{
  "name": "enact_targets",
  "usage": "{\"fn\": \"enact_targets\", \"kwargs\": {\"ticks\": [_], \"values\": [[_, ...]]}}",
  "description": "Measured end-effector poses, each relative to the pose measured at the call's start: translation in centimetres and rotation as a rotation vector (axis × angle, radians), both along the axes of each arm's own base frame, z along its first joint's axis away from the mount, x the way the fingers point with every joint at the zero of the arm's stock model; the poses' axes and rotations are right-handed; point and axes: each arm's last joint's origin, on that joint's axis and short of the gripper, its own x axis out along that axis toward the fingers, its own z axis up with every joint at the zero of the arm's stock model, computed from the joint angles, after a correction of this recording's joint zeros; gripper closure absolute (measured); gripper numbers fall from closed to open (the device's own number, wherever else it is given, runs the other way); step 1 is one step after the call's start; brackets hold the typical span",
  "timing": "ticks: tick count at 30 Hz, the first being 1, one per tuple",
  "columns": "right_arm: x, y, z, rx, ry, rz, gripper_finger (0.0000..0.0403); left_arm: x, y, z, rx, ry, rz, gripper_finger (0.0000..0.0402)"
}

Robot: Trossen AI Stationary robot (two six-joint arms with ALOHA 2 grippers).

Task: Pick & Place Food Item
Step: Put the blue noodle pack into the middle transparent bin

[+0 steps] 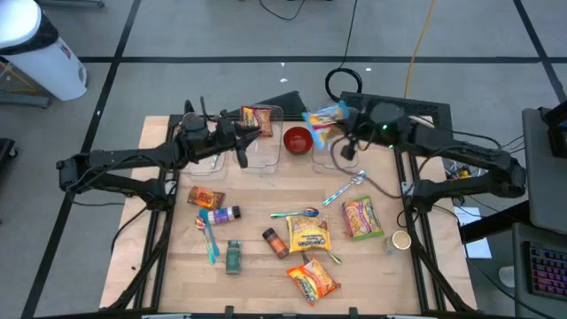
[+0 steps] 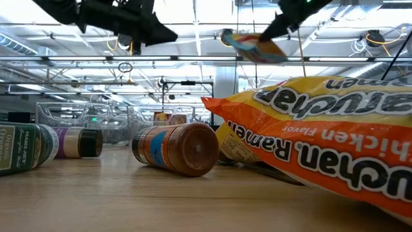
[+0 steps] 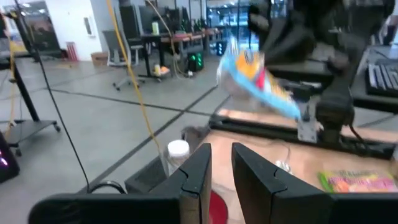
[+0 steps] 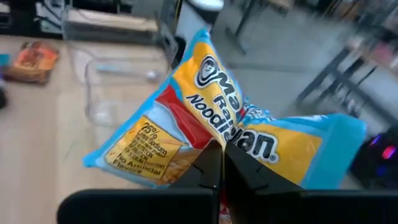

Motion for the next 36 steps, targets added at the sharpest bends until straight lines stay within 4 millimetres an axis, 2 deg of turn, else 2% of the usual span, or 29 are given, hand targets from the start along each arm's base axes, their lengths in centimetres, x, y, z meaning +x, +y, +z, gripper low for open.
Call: {"fn": "enact_targets", "kwargs": {"ticks": [5,9,12,15,19,23,25,31,36], "values": [[2.6,-0.7,-3.5,-0.099,-0.047,-0.027,0.0403,-0.2,1.0,1.4,-0.001,0.004,0.048,0.0329],[4.0,-1.1,-6.0,-0.141,-0.157,-0.026,0.0403,-0.6,2.1,1.4,-0.036,0.067,0.128,0.0329],[4.7,-1.2,-7.1,-0.195,-0.253,-0.015,0.0403,-1.0,2.8,1.2,-0.077,0.083,0.165,0.0329],[5.2,-1.0,-7.2,-0.224,-0.318,0.052,0.0403,-1.4,3.4,0.9,-0.116,0.092,0.178,0.0329],[5.4,-0.9,-6.9,-0.246,-0.361,0.112,0.0403,-1.5,3.6,0.8,-0.054,0.134,0.133,0.0331],[5.2,-0.8,-6.7,-0.253,-0.355,0.116,0.0403,-1.5,3.7,0.9,-0.064,0.123,0.157,0.0384],[5.2,-0.8,-6.6,-0.272,-0.353,0.117,0.0403,-1.5,3.7,1.0,-0.075,0.103,0.157,0.0391],[5.2,-0.8,-6.5,-0.292,-0.356,0.119,0.0403,-1.4,3.7,1.8,-0.194,-0.055,0.159,0.0344],[5.2,-0.7,-6.3,-0.300,-0.375,0.124,0.0403,-1.3,3.5,1.9,-0.270,-0.091,0.095,0.0278]]}}
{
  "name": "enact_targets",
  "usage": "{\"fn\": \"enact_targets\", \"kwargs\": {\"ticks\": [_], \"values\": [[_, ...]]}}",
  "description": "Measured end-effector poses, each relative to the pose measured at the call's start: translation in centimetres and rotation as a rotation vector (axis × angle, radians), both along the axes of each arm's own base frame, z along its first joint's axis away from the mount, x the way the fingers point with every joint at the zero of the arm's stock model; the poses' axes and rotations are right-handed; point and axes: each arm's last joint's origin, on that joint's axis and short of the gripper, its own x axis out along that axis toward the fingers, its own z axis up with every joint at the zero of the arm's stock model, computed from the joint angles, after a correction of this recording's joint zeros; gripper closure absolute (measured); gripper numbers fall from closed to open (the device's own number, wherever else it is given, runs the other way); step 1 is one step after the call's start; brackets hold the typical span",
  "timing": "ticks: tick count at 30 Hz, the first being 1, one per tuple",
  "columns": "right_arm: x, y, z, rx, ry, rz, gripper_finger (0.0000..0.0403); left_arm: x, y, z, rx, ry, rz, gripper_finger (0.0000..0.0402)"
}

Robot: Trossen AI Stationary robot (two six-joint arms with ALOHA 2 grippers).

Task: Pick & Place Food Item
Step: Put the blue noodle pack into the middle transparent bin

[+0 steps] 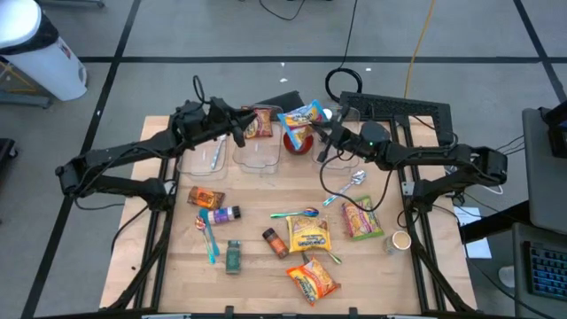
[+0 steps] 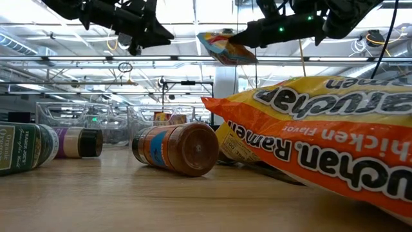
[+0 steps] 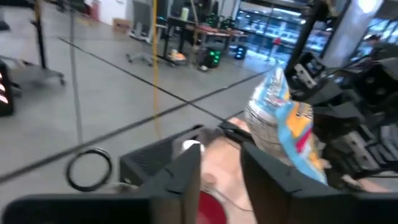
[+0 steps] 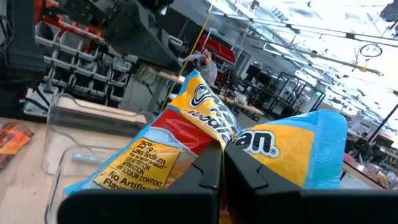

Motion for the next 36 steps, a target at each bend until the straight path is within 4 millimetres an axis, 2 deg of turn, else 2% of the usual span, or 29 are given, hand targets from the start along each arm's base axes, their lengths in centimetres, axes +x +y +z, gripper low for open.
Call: {"fn": "enact_targets", "kwargs": {"ticks": [6,13,23,36], "values": [[0.8,0.3,-0.2,-0.037,-0.034,0.013,0.0403,1.7,0.1,-1.2,-0.138,-0.048,-0.061,0.0189],[1.4,0.3,-0.7,-0.071,-0.058,0.013,0.0403,4.0,0.5,-2.5,-0.119,-0.102,-0.104,0.0144],[1.3,0.2,-0.5,-0.066,-0.074,-0.039,0.0403,6.7,0.0,-4.1,-0.115,-0.174,-0.255,0.0151],[1.3,0.2,-0.5,-0.062,-0.077,-0.022,0.0403,7.0,0.0,-4.0,-0.090,-0.231,-0.234,0.0173]]}}
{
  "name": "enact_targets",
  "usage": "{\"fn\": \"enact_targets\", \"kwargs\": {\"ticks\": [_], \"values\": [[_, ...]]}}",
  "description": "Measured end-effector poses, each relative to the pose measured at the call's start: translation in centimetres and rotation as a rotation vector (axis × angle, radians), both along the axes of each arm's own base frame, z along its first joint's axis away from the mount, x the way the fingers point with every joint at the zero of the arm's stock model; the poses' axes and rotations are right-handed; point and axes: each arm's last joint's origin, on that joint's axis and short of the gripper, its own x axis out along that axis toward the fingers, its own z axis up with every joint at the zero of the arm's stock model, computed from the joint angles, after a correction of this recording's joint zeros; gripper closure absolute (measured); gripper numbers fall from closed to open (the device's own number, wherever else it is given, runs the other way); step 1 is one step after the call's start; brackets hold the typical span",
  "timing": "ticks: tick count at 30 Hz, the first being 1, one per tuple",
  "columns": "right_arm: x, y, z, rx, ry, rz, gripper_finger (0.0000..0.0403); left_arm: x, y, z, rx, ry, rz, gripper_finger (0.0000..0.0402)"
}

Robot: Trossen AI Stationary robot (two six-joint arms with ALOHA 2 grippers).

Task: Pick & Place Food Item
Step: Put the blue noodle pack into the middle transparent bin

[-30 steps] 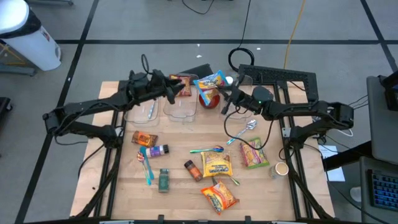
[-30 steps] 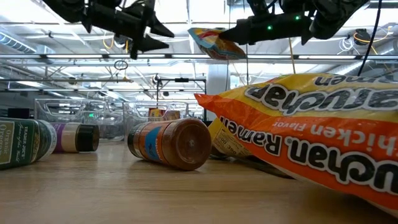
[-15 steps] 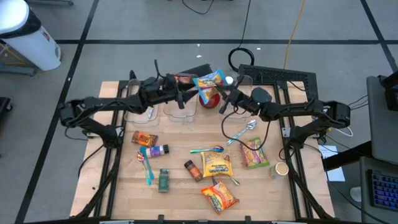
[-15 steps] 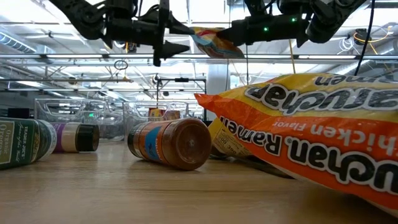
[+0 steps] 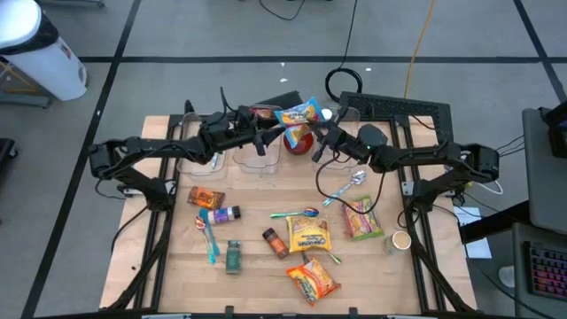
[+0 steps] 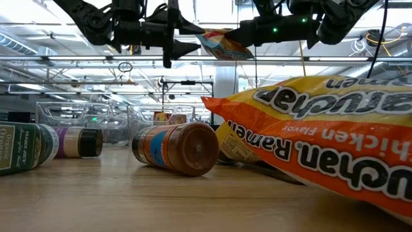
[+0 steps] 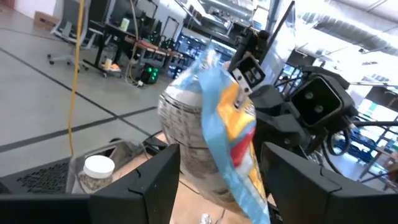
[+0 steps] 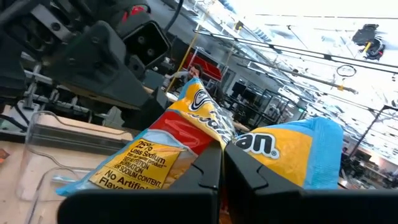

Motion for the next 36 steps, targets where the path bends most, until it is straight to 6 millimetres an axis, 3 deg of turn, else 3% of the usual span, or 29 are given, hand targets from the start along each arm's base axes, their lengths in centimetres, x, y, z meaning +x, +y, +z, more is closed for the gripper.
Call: {"fn": "enact_targets", "kwargs": {"ticks": [10,29,36], "values": [[0.02,0.05,0.01,0.012,-0.007,0.019,0.0403,0.04,-0.09,0.00,-0.001,-0.001,0.003,0.0217],[0.06,0.12,0.00,0.012,-0.007,0.046,0.0403,0.03,-0.05,0.00,0.017,0.004,0.022,0.0389],[0.07,0.11,-0.05,0.011,-0.001,0.045,0.0403,0.02,-0.03,0.00,0.052,0.014,0.030,0.0396]]}}
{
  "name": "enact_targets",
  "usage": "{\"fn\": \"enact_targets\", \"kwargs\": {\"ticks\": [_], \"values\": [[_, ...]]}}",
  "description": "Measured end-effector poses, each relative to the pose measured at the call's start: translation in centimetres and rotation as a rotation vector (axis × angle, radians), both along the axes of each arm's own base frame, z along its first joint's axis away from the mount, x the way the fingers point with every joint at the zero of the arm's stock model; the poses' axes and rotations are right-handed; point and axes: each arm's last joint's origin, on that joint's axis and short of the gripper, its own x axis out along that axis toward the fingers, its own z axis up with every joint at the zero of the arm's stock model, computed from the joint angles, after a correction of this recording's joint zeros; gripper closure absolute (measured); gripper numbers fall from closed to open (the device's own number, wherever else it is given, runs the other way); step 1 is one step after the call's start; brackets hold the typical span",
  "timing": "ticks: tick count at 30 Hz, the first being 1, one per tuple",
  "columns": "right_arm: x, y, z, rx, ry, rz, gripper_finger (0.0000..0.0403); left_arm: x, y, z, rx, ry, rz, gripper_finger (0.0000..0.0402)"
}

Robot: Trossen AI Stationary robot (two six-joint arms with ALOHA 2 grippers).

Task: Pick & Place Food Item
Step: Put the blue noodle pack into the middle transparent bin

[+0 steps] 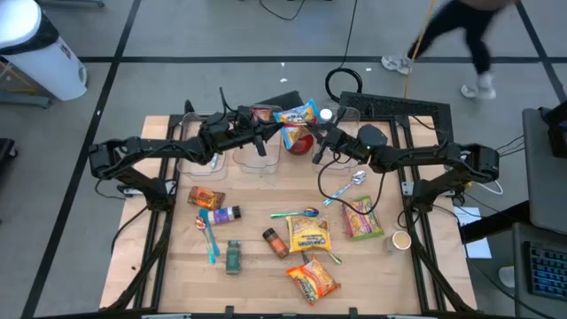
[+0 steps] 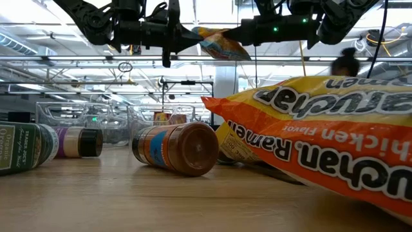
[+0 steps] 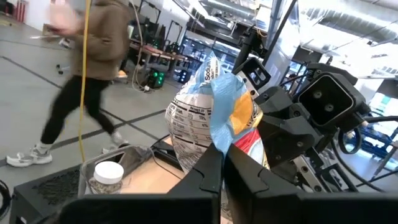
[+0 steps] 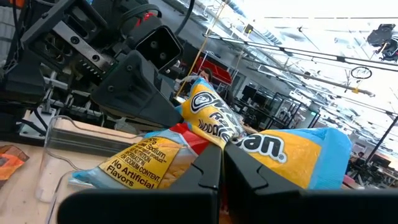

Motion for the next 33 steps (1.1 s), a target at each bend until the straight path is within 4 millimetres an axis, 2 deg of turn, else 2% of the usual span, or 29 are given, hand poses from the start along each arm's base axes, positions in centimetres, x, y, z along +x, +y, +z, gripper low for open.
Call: {"fn": "enact_targets", "kwargs": {"ticks": [8,19,24,28,33], "values": [[0.0,0.0,0.0,0.017,-0.006,0.002,0.0390,0.0,0.0,0.0,0.046,0.019,0.022,0.0397],[0.0,0.0,0.0,0.023,-0.006,0.000,0.0276,0.0,0.1,-0.3,0.096,0.066,0.031,0.0399],[-0.1,-0.2,-0.1,0.036,-0.003,-0.060,0.0228,0.0,0.1,-0.3,0.128,0.077,0.031,0.0400],[-0.2,-0.4,-0.2,0.044,-0.001,-0.103,0.0207,-0.4,0.1,0.4,0.144,0.119,0.021,0.0400],[-0.2,-0.5,-0.1,0.045,-0.004,-0.109,0.0196,-0.7,0.0,1.8,0.184,0.271,0.011,0.0401]]}}
